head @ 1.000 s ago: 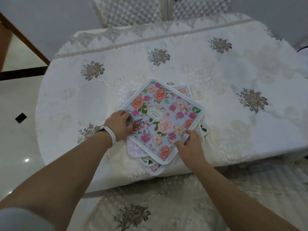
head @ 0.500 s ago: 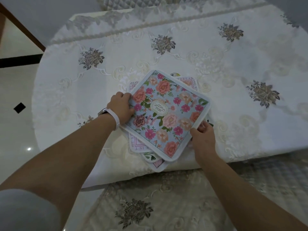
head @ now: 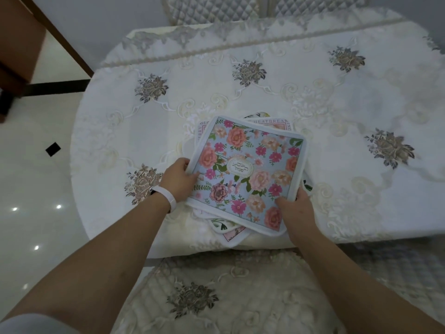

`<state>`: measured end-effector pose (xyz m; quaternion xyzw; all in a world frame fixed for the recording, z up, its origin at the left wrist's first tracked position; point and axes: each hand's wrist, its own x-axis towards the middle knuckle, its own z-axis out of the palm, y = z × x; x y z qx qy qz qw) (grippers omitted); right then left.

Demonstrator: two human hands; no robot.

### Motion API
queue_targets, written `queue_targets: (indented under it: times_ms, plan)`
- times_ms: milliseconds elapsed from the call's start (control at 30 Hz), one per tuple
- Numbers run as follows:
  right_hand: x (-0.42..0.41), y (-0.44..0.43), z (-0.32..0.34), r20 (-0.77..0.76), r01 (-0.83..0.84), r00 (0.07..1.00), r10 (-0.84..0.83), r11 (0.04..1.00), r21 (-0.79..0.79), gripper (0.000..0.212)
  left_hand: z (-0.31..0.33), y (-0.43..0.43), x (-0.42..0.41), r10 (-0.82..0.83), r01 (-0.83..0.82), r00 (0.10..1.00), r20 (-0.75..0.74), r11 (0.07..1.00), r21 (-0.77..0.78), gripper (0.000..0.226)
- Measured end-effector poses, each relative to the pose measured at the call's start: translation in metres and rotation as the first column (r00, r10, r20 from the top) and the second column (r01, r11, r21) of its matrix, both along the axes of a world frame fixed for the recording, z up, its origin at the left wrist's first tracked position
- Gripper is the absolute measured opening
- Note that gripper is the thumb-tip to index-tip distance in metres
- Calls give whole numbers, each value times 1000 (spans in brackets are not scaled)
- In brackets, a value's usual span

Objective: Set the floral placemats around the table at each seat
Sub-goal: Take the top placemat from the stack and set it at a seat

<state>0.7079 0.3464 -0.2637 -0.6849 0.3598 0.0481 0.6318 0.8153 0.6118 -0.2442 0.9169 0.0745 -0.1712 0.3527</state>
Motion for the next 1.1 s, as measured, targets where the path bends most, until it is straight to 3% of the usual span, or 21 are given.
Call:
queue_targets:
  times_ms: [267, 600, 1100]
  plan:
    - [-11, -17, 11, -6, -173, 985, 173, 979, -107, 41, 21, -1, -50, 113, -112, 994, 0, 980, -166, 7]
    - [-25, -28, 53, 48, -278, 955, 294, 939, -202, 23, 54, -5, -105, 306, -307, 950, -68, 864, -398, 11]
    - [-139, -25, 142, 119, -216, 956, 269, 917, -336, 18, 120, -4, -178, 193, -127, 978, 80, 851, -510, 7]
